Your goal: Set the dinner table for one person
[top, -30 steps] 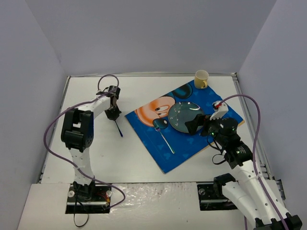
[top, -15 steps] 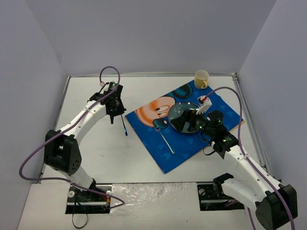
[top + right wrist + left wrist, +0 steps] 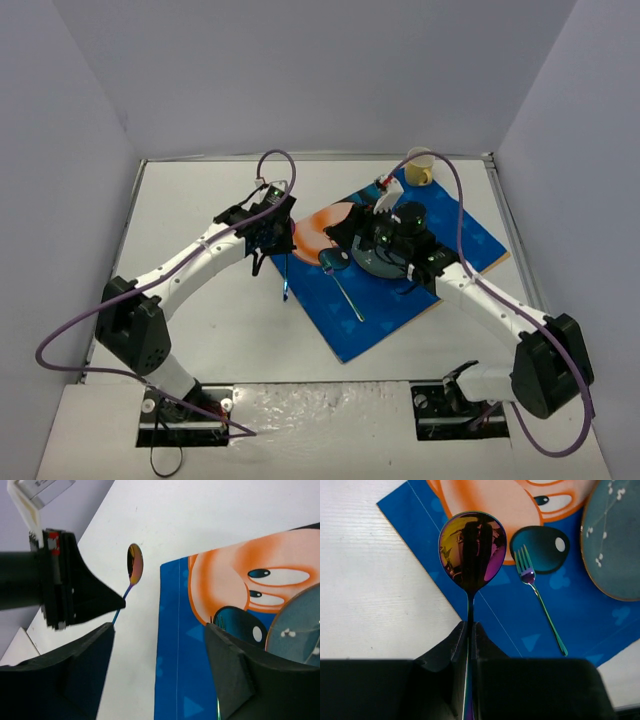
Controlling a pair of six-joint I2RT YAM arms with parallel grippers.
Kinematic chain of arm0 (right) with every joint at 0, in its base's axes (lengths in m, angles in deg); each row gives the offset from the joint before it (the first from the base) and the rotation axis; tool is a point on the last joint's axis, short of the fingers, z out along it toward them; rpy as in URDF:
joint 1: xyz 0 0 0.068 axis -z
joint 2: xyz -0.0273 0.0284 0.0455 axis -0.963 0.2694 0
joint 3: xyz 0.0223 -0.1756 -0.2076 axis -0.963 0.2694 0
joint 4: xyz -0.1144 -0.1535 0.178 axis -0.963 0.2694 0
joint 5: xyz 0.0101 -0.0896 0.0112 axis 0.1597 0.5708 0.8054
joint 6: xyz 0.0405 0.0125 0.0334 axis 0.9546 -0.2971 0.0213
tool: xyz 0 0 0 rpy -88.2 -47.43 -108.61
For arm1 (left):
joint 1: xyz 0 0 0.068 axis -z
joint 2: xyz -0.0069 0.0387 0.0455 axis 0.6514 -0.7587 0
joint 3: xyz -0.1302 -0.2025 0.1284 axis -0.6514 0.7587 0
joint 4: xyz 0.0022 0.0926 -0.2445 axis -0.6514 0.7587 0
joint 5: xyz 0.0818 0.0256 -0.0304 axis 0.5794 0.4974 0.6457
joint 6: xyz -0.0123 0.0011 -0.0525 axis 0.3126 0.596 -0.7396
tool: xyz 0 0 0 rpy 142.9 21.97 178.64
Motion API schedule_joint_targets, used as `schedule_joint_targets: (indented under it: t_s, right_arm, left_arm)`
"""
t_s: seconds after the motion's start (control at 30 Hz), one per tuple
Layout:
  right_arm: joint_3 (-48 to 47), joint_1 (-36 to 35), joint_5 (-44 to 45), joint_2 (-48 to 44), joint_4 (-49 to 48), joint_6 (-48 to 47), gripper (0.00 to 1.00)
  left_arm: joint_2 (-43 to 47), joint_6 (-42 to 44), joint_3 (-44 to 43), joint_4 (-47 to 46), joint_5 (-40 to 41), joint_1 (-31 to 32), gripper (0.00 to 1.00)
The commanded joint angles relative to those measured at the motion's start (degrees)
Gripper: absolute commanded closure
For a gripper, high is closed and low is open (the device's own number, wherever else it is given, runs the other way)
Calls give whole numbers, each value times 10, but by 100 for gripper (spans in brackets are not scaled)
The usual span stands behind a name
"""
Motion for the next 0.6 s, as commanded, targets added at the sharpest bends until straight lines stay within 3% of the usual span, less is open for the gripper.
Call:
schedule_joint_targets:
  t_s: [0.0,0.13,0.57]
  right_arm:
    - [-45,-11,4,39,-86,22,38]
    - [-70,-23,8,75,-93,17,46]
    - [-95,-41,-2,116,-110,17,53]
  left_arm:
    - [58,10,-17,-24,-4,24,100]
    - [66,-3,-17,-29,-7,44,100]
    - [74,-24,-23,-50,-30,59,100]
